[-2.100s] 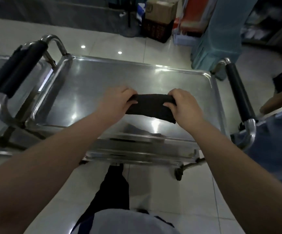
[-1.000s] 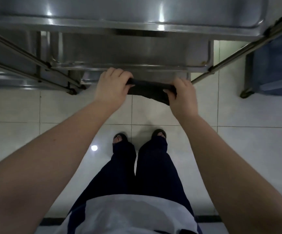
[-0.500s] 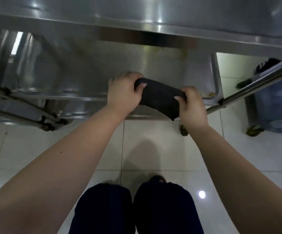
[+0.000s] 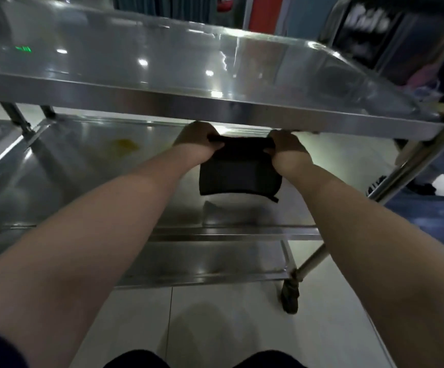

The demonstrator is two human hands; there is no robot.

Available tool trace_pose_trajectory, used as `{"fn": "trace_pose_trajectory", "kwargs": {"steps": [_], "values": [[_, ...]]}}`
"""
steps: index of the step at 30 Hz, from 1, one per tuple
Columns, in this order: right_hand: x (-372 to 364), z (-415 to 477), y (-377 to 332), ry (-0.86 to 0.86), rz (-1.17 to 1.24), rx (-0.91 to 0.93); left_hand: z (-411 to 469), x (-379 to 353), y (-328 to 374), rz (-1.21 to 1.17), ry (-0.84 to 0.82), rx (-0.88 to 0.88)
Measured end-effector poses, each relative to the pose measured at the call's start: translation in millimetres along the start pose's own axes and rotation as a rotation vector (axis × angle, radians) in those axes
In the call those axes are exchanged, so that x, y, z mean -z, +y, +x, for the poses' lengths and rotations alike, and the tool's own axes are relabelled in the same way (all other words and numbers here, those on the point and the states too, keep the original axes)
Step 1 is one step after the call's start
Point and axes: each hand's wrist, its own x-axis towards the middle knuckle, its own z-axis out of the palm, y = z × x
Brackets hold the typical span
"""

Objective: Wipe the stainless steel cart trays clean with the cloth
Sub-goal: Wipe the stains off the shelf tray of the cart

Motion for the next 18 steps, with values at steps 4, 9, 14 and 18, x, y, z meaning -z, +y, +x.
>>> {"fn": "trace_pose_trajectory", "kwargs": {"steps": [4,9,14,18], "values": [[-9,21,16,0.051,-0.099,-0.069,25,-18,6,-0.043,0.174,0.043],[-34,-48,30,-0.014,-0.181,0.154,-27,-61,-16,0.014,0.088,-0.124],[-57,-132,45,-0.339,-0.067,0.246,-114,-101,-51,0.195,-0.126,-0.375],[-59,-101,22,-0.122,0.161,0.082,-87,-88,-65,-0.046,0.035,-0.212]]}}
